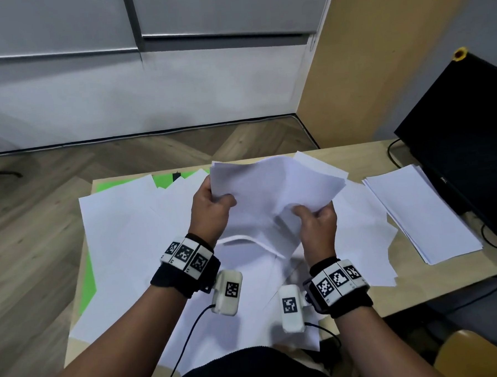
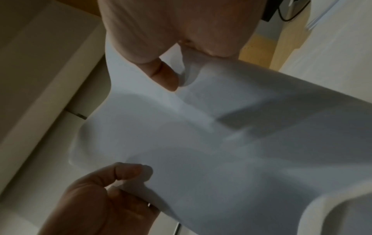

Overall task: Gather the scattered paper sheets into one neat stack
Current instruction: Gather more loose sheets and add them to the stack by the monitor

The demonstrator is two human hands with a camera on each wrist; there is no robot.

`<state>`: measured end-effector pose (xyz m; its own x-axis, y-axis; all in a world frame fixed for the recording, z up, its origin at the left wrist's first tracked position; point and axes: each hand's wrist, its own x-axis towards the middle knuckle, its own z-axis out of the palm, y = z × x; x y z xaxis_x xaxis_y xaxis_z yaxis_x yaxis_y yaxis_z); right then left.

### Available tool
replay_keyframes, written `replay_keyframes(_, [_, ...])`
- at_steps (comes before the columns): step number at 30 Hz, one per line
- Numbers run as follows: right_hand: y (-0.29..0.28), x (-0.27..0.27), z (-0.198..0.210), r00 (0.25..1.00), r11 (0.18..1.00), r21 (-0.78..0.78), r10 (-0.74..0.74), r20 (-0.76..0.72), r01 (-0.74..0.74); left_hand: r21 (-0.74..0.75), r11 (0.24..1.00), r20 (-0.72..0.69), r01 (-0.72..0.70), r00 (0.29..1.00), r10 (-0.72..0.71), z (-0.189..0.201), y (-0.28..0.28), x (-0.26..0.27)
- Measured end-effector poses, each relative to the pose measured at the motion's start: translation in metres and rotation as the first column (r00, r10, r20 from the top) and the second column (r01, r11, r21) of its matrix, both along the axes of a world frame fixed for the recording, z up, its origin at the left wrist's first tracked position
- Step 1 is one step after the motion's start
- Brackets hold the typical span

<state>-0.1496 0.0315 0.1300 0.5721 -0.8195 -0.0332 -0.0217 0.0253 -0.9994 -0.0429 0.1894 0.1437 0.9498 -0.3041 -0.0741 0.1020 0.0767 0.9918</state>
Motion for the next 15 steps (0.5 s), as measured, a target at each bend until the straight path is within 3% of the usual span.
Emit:
replay_keyframes(5, [-0.003,-0.003,-0.002,1.0,0.998,-0.064,0.0,-0.021,-0.001,0.027,0.994,0.124,-0.103,0.987,0.099,-0.005,0.008,-0.001])
replay_keyframes(10, [0.0,-0.001,-0.005,0.998,0.998,-0.063,0.006,-0.067,-0.011,0.044,0.996,0.152,-0.081,0.986,0.073,-0.008,0.009,-0.007])
replay_keyframes(15, [-0.001,0.002,-0.005,0.998,0.999,-0.052,-0.002,-0.07,-0.001,-0.064,0.992,0.159,-0.113,0.98,0.122,0.006,0.003,-0.007])
